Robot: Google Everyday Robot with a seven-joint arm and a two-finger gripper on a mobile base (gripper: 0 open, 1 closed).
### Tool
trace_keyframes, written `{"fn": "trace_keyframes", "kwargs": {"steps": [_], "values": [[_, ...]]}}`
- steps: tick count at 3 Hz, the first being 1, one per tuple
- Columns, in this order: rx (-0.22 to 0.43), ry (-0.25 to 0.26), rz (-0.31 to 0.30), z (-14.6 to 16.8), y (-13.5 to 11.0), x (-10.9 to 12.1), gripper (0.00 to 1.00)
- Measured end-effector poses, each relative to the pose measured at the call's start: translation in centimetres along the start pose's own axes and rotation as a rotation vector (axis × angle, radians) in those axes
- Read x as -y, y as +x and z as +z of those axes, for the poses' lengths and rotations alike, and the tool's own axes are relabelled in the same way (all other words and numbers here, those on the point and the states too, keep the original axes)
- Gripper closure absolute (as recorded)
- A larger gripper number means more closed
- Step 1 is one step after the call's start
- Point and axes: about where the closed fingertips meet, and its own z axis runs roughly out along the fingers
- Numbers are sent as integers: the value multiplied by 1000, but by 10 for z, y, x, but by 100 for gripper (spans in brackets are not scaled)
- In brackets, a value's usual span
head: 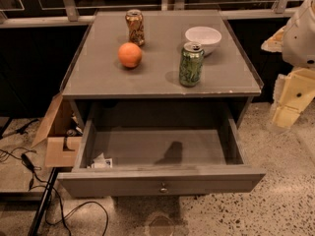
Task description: Place green can into top drawer
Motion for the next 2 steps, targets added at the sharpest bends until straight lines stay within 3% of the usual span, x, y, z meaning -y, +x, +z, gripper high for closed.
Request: {"fn": "trace_keyframes", "kwargs": {"steps": [1,2], "values": [[0,0,0,0,0,0,0],[30,35,30,0,-2,8,0]]}}
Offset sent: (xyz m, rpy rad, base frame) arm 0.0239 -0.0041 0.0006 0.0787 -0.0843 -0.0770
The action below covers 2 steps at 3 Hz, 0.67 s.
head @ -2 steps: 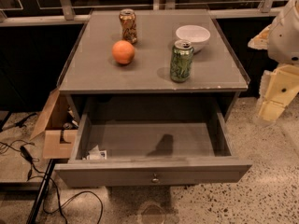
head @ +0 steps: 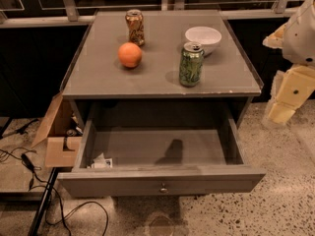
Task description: Place green can into top drawer
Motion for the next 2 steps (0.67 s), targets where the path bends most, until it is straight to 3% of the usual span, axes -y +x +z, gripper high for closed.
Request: {"fn": "trace_keyframes", "kwargs": {"steps": [2], "values": [[127,162,100,16,-14,37,0]]}}
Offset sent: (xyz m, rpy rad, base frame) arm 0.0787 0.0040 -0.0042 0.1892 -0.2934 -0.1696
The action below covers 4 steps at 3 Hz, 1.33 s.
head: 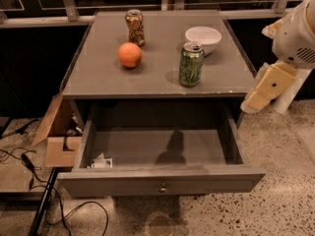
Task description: Place green can into top drawer
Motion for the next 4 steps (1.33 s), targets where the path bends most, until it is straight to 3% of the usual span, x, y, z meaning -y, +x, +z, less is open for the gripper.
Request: {"fn": "trace_keyframes", "kwargs": {"steps": [1,4], "values": [[70,50,53,19,-11,22,0],[263,-14,159,93,-37,61,0]]}}
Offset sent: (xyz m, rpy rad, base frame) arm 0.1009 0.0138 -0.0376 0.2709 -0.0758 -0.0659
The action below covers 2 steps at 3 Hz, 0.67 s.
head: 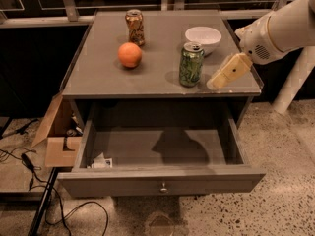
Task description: Place green can into top drawer
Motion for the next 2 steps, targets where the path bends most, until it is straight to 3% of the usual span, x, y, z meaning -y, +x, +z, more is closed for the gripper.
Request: {"fn": "trace_keyframes", "kwargs": {"steps": [2], "values": [[107,-63,17,40,-21,7,0]]}}
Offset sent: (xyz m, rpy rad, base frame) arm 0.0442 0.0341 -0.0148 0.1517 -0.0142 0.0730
